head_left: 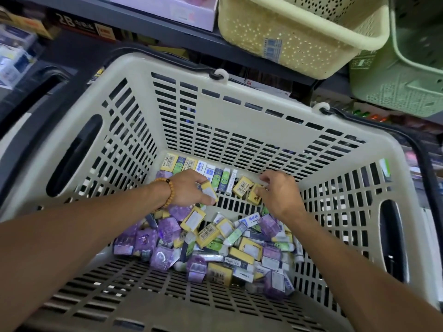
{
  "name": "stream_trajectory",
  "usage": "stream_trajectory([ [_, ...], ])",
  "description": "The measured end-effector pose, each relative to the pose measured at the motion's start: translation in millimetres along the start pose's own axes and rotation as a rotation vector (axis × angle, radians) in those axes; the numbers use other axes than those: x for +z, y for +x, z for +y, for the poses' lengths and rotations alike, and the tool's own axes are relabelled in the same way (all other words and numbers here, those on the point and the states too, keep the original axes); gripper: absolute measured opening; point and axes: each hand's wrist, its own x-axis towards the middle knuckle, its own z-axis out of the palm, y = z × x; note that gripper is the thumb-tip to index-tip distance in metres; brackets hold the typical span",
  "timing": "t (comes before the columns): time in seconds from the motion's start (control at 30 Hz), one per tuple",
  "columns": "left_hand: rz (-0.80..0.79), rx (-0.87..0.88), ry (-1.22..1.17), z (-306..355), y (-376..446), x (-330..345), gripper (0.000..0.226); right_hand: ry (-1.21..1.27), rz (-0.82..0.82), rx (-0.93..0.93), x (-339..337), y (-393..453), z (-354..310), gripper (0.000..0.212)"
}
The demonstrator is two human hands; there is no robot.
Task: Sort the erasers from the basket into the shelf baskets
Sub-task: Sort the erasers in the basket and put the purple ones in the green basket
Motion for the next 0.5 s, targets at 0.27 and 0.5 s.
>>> stream_trajectory([
  [0.27, 0.010, -0.010, -0.025, -0.5, -2.6, -2.8, 0.046, -0.240, -0.074, -0.406, 16.8, 3.9, -22.9, 0.067],
  [0.5, 0.020, -0.029, -0.129, 2.7, -5.7, -6.5, 0.025, -0.151, -0.133, -0.417, 13.9, 1.8, 1.0, 0.057],
])
